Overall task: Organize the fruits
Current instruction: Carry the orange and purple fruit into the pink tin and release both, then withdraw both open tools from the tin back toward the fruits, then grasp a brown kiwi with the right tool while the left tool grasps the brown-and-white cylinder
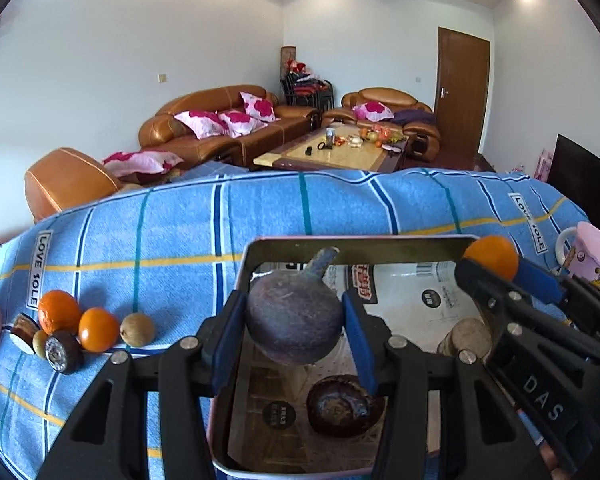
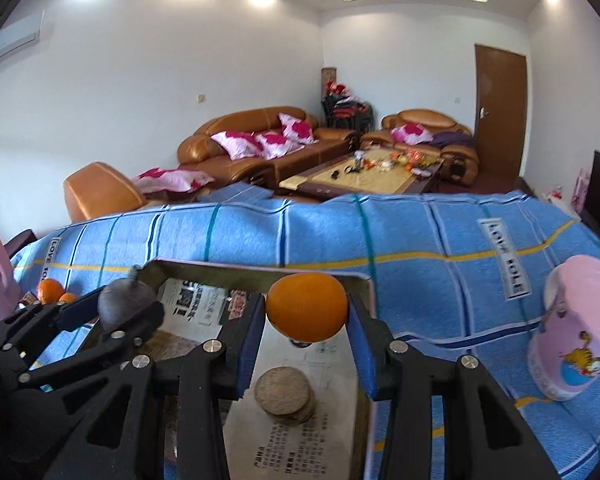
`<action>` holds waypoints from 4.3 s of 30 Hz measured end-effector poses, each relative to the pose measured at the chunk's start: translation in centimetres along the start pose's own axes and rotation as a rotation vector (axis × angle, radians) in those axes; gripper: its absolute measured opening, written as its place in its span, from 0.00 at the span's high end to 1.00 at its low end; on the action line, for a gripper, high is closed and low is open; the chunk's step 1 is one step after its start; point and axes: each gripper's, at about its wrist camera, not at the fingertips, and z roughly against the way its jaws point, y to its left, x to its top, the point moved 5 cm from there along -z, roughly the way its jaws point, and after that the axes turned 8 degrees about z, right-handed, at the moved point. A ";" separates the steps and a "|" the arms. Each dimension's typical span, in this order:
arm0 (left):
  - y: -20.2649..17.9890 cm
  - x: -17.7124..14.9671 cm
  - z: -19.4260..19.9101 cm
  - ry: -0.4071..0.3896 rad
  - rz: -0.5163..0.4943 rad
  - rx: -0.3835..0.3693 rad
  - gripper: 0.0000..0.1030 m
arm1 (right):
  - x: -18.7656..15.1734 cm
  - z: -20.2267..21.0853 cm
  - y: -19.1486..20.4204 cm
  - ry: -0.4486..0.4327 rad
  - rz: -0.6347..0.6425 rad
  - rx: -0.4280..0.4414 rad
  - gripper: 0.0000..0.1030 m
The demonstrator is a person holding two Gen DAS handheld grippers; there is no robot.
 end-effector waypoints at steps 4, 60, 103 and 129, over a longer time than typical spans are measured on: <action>0.3 -0.1 -0.3 0.022 0.007 -0.002 0.50 | -0.2 -0.4 0.0 0.016 -0.009 0.016 0.57; 4.9 -0.3 6.7 -0.284 -0.002 0.168 0.00 | 1.3 5.7 1.4 -0.323 0.041 -0.078 0.18; 20.3 -1.1 8.7 -0.199 0.029 0.305 0.00 | -0.6 6.1 12.7 -0.202 0.055 0.033 0.18; 30.6 -2.8 5.3 0.024 0.243 0.435 0.00 | 0.2 -5.9 22.9 0.207 0.305 0.114 0.59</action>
